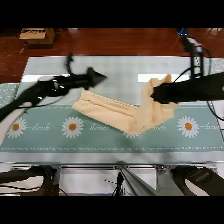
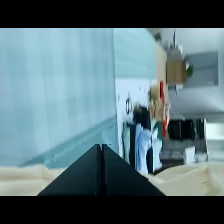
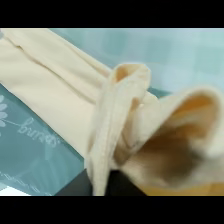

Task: Fold the shirts.

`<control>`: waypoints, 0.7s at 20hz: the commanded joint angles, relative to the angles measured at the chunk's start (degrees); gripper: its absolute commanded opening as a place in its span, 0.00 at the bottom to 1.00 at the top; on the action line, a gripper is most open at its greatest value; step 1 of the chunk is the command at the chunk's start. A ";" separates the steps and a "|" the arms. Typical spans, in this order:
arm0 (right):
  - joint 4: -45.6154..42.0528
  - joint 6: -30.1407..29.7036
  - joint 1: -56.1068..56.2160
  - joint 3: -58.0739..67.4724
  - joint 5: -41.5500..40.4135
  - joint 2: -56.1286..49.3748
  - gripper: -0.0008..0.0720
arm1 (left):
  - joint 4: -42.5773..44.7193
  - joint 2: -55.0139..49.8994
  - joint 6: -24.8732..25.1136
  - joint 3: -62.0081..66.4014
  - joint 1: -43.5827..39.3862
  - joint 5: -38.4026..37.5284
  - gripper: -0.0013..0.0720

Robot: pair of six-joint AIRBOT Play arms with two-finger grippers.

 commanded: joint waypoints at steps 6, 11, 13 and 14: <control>9.51 3.58 14.27 0.02 -34.01 -24.44 0.05 | 3.26 17.27 0.68 0.02 33.42 -17.86 0.05; 24.44 3.58 19.23 0.02 -52.78 -34.53 0.05 | 10.69 19.87 0.66 0.02 33.75 -23.98 0.05; 26.29 3.58 20.33 0.02 -55.89 -35.50 0.15 | 12.90 19.89 0.66 0.00 31.61 -24.39 0.05; 27.91 3.52 20.70 0.13 -57.68 -35.41 0.40 | 13.90 19.85 0.66 -0.02 30.47 -24.15 0.05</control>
